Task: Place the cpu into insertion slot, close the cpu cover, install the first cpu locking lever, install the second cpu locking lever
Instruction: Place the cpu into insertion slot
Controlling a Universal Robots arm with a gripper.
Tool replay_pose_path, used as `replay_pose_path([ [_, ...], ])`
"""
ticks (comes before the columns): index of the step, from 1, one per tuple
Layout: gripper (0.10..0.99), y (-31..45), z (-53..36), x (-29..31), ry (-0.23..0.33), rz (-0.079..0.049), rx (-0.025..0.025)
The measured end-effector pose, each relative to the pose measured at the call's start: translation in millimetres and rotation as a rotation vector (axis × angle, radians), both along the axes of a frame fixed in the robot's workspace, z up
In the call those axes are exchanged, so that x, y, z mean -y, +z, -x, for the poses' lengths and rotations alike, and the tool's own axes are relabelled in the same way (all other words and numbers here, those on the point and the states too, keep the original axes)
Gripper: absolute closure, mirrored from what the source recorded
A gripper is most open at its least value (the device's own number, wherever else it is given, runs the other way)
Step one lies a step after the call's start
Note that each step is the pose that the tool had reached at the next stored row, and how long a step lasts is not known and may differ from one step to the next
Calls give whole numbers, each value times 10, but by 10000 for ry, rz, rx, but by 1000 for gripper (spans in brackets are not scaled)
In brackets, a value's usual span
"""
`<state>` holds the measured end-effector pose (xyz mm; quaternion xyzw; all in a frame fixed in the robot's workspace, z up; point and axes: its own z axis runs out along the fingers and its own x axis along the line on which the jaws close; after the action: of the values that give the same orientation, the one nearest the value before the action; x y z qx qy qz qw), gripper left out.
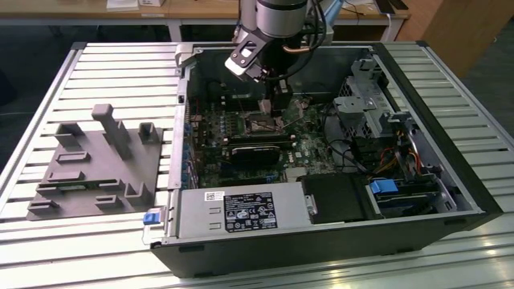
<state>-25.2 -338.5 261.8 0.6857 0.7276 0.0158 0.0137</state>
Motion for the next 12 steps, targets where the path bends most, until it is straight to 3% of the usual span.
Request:
replay_pose_path([
  [12,549,-85,5,-4,-3,1,-1],
])
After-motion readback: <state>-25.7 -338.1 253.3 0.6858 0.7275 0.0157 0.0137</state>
